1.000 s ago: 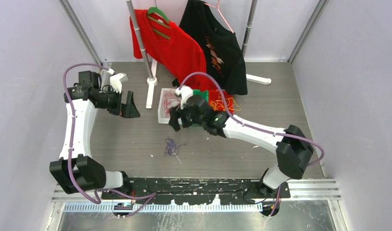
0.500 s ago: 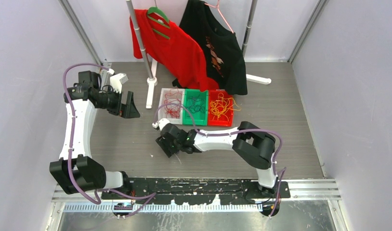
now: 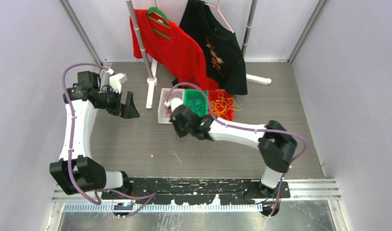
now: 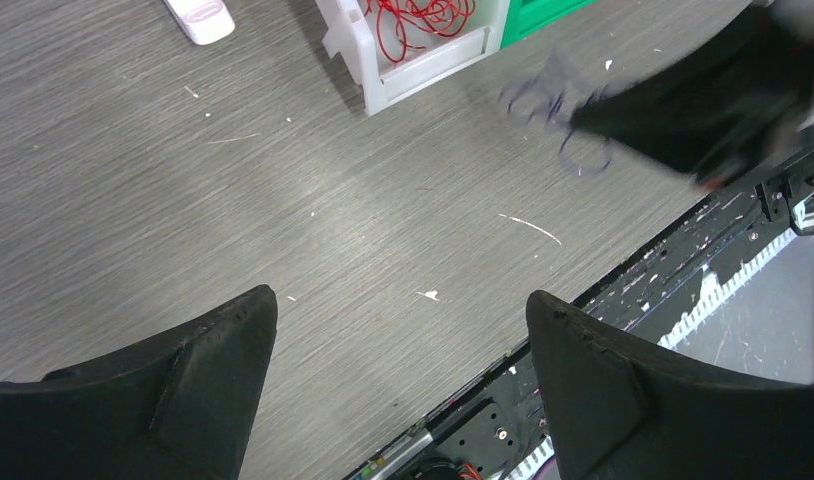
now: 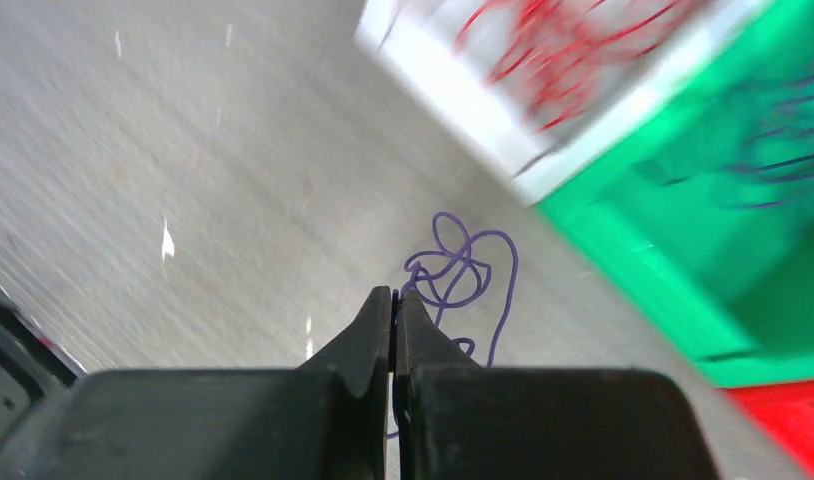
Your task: Untangle the cables
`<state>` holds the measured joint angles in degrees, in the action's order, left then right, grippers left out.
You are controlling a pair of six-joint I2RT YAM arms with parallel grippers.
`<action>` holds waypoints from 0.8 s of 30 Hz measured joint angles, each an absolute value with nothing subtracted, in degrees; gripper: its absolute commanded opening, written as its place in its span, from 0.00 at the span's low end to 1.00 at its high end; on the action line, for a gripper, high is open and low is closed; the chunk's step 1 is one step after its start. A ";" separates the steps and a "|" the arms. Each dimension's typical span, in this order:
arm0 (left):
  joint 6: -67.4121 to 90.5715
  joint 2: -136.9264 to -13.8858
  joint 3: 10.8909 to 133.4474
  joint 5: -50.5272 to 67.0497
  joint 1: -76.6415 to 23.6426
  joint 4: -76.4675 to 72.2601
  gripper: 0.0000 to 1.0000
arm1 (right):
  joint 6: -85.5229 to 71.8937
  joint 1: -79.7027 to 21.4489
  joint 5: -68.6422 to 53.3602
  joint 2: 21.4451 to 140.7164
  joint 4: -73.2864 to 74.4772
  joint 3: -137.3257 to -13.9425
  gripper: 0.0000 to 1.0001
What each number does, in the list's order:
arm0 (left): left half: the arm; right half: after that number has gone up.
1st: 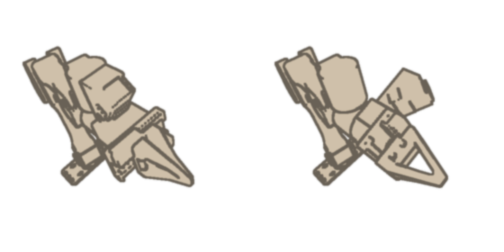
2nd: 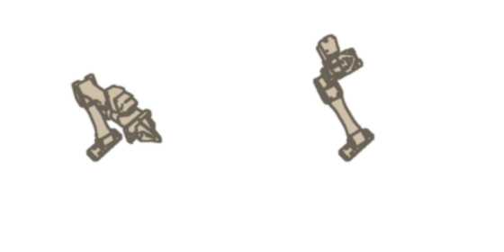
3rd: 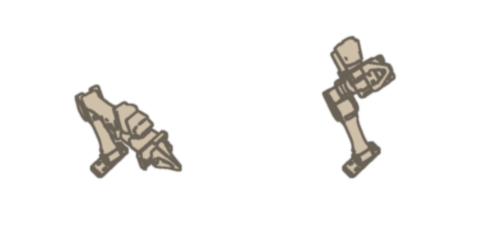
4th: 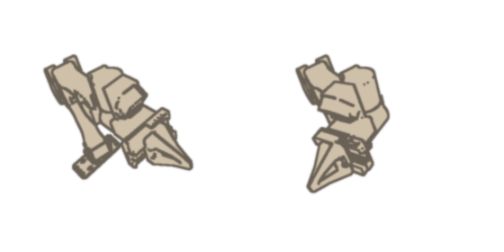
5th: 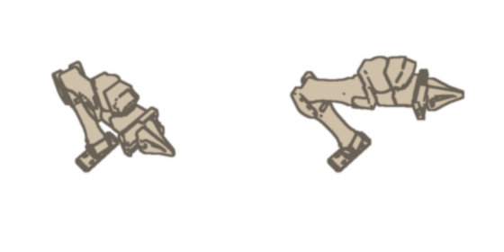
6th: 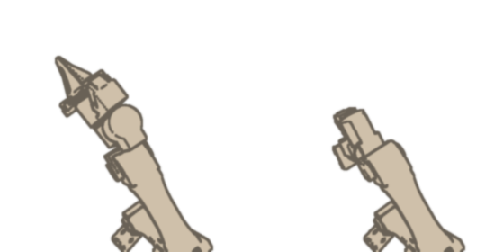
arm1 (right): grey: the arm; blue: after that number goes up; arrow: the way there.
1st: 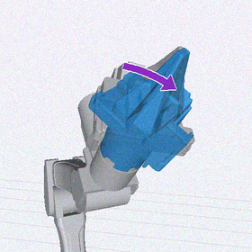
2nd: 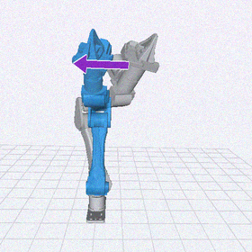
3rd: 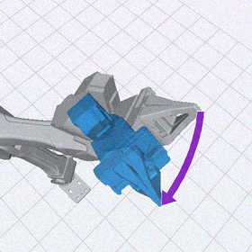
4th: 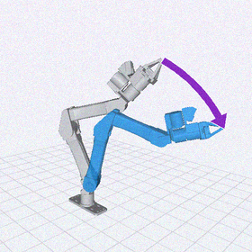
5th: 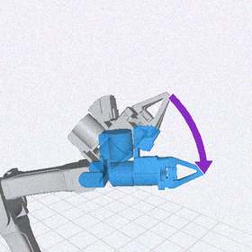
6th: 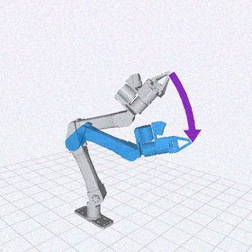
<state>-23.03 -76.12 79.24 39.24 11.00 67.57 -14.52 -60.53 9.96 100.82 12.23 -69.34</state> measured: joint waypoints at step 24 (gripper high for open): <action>-21.12 -76.12 78.28 39.18 11.29 65.12 1.00 | -12.12 -39.99 9.98 100.29 11.92 -78.35 0.05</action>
<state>-21.12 -76.12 78.28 39.18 11.29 65.12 -12.12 -39.99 9.98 100.29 11.92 -78.35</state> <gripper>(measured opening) 0.984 0.051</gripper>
